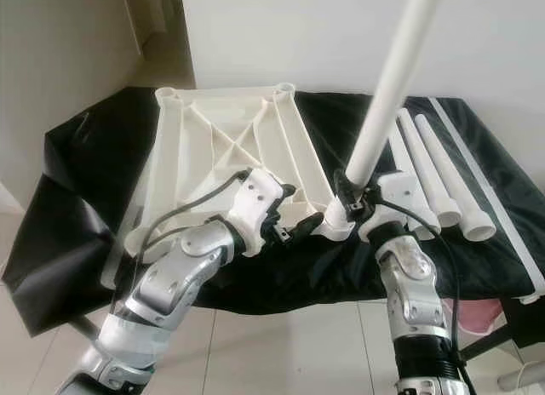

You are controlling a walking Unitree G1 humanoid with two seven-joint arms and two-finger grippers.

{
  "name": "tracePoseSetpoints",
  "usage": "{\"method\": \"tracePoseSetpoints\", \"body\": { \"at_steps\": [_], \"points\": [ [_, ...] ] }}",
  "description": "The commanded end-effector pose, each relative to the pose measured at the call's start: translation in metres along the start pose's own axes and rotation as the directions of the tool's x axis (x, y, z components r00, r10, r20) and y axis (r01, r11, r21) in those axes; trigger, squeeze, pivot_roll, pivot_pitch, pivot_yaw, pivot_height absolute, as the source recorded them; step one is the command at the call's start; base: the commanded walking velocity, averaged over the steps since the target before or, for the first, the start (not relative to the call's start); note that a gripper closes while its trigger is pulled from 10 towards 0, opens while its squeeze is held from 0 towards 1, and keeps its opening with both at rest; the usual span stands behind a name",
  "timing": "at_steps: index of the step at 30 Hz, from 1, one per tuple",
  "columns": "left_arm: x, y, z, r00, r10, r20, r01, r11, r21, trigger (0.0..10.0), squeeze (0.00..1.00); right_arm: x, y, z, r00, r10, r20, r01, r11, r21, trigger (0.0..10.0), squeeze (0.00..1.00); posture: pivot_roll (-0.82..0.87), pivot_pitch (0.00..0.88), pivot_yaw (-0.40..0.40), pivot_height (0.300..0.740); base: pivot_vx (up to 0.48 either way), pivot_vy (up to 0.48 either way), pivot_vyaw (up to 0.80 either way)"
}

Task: Building children table

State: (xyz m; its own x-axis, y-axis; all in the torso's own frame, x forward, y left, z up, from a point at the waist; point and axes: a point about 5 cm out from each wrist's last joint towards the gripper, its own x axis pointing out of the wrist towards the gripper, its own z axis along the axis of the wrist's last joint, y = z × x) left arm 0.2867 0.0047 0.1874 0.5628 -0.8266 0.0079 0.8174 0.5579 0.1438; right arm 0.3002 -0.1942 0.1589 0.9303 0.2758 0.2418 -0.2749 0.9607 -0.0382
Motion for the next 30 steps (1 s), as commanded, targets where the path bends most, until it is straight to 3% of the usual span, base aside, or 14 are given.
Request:
{"method": "tracePoseSetpoints", "body": {
  "at_steps": [1, 4, 7, 15, 25, 30],
  "points": [
    [0.000, 0.002, 0.004, 1.000, 0.004, 0.003, -0.004, 1.000, 0.011, 10.0, 0.00, -0.009, 0.006, -0.028, 0.991, 0.015, -0.133, -0.010, 0.999, 0.037, 10.0, 0.00, -0.06, 0.028, -0.003, 0.740, 0.000, 0.000, 0.00],
    [0.000, 0.003, 0.004, 1.000, 0.005, 0.002, -0.005, 1.000, 0.012, 10.0, 0.00, -0.009, 0.006, -0.028, 0.993, 0.022, -0.116, -0.018, 0.999, 0.037, 10.0, 0.00, -0.05, 0.026, -0.002, 0.740, 0.000, 0.000, 0.00],
    [0.000, 0.004, 0.005, 1.000, 0.008, 0.007, -0.008, 1.000, 0.014, 10.0, 0.00, -0.008, 0.003, -0.035, 0.985, -0.012, -0.173, 0.023, 0.998, 0.061, 10.0, 0.00, -0.05, 0.025, 0.002, 0.740, 0.000, 0.000, 0.00],
    [0.002, 0.005, 0.007, 1.000, 0.004, 0.012, -0.004, 1.000, 0.022, 10.0, 0.00, 0.009, 0.002, -0.042, 0.942, -0.002, -0.337, 0.003, 1.000, 0.002, 10.0, 0.00, -0.06, 0.016, 0.006, 0.740, 0.000, 0.000, 0.00],
    [0.001, 0.005, 0.008, 1.000, 0.011, 0.017, -0.012, 1.000, 0.021, 10.0, 0.00, 0.009, 0.003, -0.050, 0.918, 0.006, -0.397, -0.003, 1.000, 0.010, 10.0, 0.00, -0.05, 0.017, -0.002, 0.740, 0.000, 0.000, 0.00],
    [0.000, 0.006, 0.008, 1.000, 0.016, 0.016, -0.017, 1.000, 0.020, 10.0, 0.00, 0.002, -0.002, -0.049, 0.937, -0.054, -0.344, 0.056, 0.998, -0.003, 10.0, 0.00, -0.05, 0.022, -0.005, 0.740, 0.000, 0.000, 0.00]
  ]
}}
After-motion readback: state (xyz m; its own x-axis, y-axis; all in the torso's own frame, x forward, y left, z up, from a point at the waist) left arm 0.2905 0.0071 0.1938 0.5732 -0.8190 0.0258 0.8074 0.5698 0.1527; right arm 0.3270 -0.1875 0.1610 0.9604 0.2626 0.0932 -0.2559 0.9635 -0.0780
